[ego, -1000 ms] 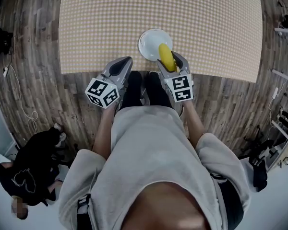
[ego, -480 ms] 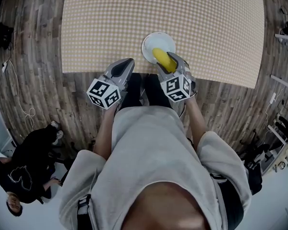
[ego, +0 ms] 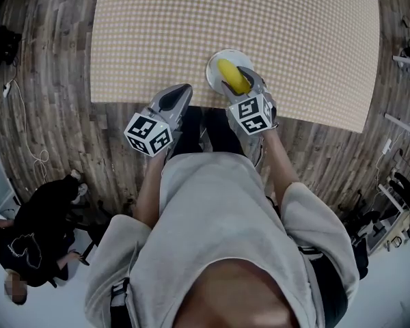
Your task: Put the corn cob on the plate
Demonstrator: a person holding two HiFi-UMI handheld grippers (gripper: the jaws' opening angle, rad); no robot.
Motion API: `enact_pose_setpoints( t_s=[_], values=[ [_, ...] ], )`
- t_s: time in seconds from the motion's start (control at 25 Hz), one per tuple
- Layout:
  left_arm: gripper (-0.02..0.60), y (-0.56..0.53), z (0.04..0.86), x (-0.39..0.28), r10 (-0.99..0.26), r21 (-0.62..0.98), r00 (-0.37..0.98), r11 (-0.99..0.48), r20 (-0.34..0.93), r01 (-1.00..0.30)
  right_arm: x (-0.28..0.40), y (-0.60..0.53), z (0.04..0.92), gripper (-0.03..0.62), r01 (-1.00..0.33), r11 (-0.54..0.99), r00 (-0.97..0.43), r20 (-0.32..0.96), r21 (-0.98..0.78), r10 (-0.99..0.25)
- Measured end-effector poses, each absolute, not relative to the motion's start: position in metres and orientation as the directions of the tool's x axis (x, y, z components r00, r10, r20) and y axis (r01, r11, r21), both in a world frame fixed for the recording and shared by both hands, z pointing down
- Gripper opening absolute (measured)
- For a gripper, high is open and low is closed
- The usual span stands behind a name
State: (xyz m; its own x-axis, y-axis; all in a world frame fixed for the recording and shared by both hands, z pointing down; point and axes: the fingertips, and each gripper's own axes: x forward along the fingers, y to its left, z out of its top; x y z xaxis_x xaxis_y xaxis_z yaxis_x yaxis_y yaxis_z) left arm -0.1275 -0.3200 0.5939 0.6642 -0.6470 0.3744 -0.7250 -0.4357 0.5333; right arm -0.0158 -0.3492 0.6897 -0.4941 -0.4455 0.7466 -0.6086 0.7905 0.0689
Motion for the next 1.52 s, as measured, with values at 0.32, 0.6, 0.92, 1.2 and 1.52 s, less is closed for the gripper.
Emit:
enact_pose_setpoints(
  t_s=[0.32,0.6,0.92,1.2,1.52],
  values=[
    [0.008,-0.321,0.594,-0.135,-0.656,0.535,0.652,-0.419,0.380,-0.733,-0.025,-0.369,0.701,0.261,-0.617,0.787,-0.517,0.755,-0.002,-0.404],
    [0.008,-0.320,0.594,-0.135,-0.661,0.536,0.649,-0.416,0.377,-0.734,-0.028,-0.371,0.707,0.259,-0.600,0.800,-0.513,0.767,0.000,-0.385],
    [0.008,-0.319,0.593,-0.139,-0.665,0.536,0.645,-0.412,0.377,-0.737,-0.029,-0.370,0.713,0.258,-0.599,0.801,-0.512,0.775,-0.014,-0.369],
    [0.008,-0.315,0.592,-0.135,-0.662,0.537,0.650,-0.417,0.374,-0.733,-0.027,-0.368,0.714,0.261,-0.601,0.799,-0.526,0.768,-0.032,-0.365],
    [0.008,-0.321,0.580,-0.138,-0.676,0.519,0.642,-0.427,0.361,-0.741,-0.028,-0.367,0.714,0.282,-0.593,0.802,-0.548,0.764,-0.068,-0.340]
  ],
)
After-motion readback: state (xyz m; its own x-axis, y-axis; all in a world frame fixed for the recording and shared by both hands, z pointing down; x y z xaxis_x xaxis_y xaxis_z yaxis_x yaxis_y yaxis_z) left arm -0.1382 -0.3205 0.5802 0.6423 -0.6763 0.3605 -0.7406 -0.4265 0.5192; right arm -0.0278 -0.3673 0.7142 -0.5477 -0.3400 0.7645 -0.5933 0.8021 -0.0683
